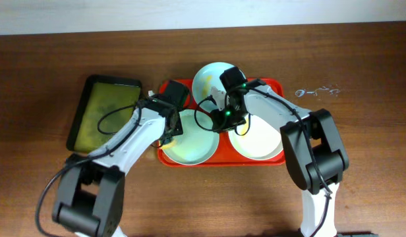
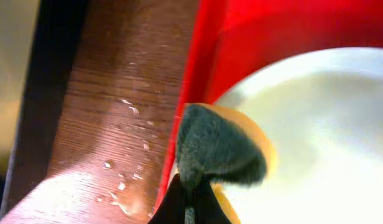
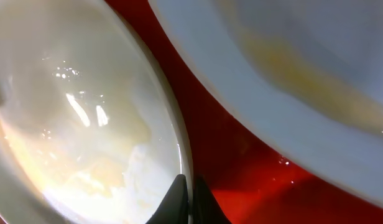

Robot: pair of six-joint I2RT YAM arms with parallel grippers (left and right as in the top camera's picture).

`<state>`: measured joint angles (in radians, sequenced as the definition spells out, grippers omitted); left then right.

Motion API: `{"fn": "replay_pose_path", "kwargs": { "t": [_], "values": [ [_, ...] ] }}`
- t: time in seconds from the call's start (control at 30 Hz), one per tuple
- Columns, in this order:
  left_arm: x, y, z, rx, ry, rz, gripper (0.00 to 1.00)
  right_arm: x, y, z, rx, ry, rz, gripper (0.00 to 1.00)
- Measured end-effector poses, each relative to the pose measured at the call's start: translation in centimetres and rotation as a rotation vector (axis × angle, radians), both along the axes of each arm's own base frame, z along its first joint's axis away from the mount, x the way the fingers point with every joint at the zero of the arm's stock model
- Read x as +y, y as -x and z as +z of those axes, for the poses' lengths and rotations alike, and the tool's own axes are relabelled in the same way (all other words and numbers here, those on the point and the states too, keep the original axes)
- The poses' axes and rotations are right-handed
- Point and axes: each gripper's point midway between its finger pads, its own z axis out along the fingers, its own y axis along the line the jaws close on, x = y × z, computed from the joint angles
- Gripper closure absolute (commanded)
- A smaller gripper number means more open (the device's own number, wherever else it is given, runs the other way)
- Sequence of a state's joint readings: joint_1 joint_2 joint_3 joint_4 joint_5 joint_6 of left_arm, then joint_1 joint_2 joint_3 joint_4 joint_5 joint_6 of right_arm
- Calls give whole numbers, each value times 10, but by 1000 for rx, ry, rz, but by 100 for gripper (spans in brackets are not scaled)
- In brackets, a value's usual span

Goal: Clean dirty plates on tray and stack at the side
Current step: 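Regrasp the sponge with the left gripper and scrub the front-left green plate, then lift the front-left green plate with the right gripper and set it at the right side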

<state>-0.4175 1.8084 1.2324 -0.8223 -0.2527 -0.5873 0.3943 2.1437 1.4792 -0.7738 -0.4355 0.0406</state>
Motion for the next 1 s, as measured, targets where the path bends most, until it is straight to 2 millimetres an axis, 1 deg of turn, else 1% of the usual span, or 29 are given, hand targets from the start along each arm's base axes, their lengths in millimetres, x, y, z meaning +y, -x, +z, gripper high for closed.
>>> {"fn": "replay_pose_path", "kwargs": {
  "t": [0.03,0.07,0.1,0.13,0.2,0.23,0.27,0.3,0.37,0.43,0.5,0.53,0.57,0.63,0.67,0.7,0.73,0.77,0.83,0.87,0.9,0.93,0.97,1.0],
  "values": [
    [-15,-2,10,-21,95,-17,100,0,0,0,1,1,-1,96],
    [-33,-2,15,-20,194,-52,100,-1,0,0,1,1,-1,96],
    [-47,-5,14,-28,259,-81,100,-1,0,0,1,1,-1,96],
    [-61,0,7,-22,322,-120,100,-1,0,0,2,1,-2,96],
    [-88,19,-16,-23,381,-206,100,-1,0,0,3,2,-2,96],
    [-93,25,-23,-28,380,-223,100,-1,0,0,3,2,-3,96],
    [-91,30,-32,-40,341,-217,100,-1,0,0,3,1,-2,96],
    [-87,31,-36,-50,314,-209,100,-1,0,0,3,2,-3,96],
    [-72,32,-39,-78,244,-177,100,-1,0,0,3,2,-4,96],
    [-50,33,-40,-92,129,-147,100,-1,0,0,4,2,-4,96],
    [-18,35,-37,-97,6,-95,100,-1,0,0,5,2,-6,96],
    [2,31,-27,-123,-17,-44,100,-1,0,0,5,1,-5,96],
    [10,26,-15,-160,-10,-19,100,-1,1,0,9,3,-5,96],
    [39,11,24,-282,-4,77,100,-6,4,1,28,25,-9,96],
    [54,7,38,-325,-1,124,100,-10,5,3,36,51,-12,96],
    [65,5,45,-347,0,155,100,-16,4,6,38,92,-15,96],
    [75,4,50,-359,7,188,100,-23,1,13,31,159,-12,96],
    [84,3,52,-360,28,217,100,-30,-2,28,4,259,7,96],
    [103,5,50,-338,67,271,100,-27,-10,55,-74,388,46,96],
    [123,12,45,-301,68,313,100,-18,-15,80,-172,482,80,96],
    [135,16,43,-285,65,345,100,-5,-20,108,-297,587,113,96],
    [151,26,39,-244,56,377,100,8,-22,131,-414,662,135,96],
    [162,29,37,-229,47,386,100,17,-23,144,-484,702,146,96],
    [172,34,36,-214,38,390,100,27,-24,164,-597,777,157,96]
  ]
}}
